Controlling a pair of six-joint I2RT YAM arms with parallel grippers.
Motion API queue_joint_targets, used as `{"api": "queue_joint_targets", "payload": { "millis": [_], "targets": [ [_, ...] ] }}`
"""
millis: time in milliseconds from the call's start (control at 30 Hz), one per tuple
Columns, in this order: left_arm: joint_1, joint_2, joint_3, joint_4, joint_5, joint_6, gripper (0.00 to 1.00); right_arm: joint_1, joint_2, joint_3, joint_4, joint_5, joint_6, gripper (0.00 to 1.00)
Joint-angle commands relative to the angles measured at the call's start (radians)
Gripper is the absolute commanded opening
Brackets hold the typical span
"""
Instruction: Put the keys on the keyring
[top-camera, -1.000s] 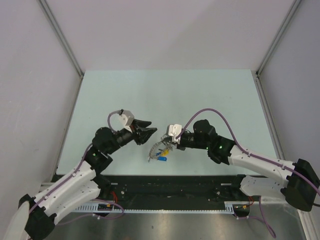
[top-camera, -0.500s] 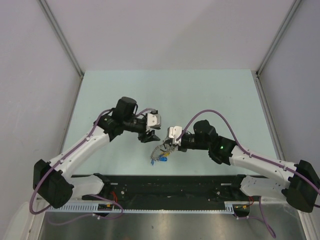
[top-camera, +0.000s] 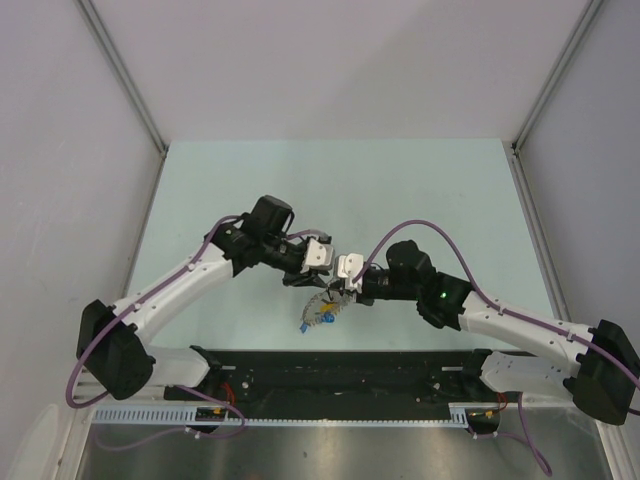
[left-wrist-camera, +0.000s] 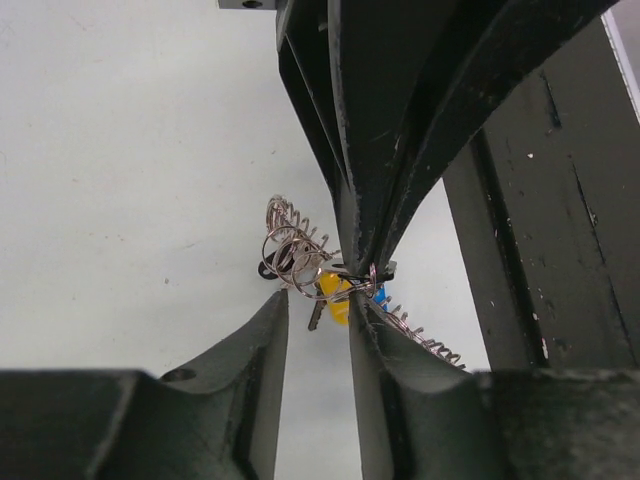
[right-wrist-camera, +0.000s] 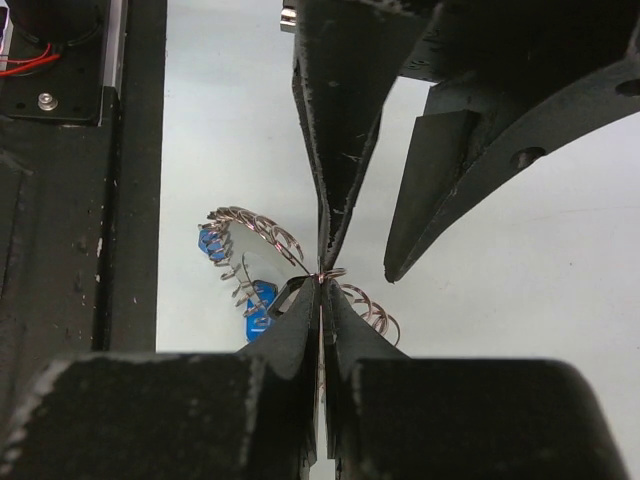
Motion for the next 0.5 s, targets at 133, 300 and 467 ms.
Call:
{"api": "queue_joint_targets", "payload": {
  "millis": [133,300,467],
  "targets": [
    [-0.008,0.007,0.031,-0.062,0.119,0.083,0.32,0.007,-0.018,0.039,0.034,-0.015,-0.016,0.00],
    [-0.011,0.012,0.022,-0.068,0.153,0.086,0.32,0.009,-0.029,0.042,0.029,-0.025,-0.016,0.00],
    [-0.014,0.027,0.017,-0.077,0.199,0.086,0.36,0.009,-0.027,0.042,0.028,-0.035,-0.013,0.00]
  ]
}}
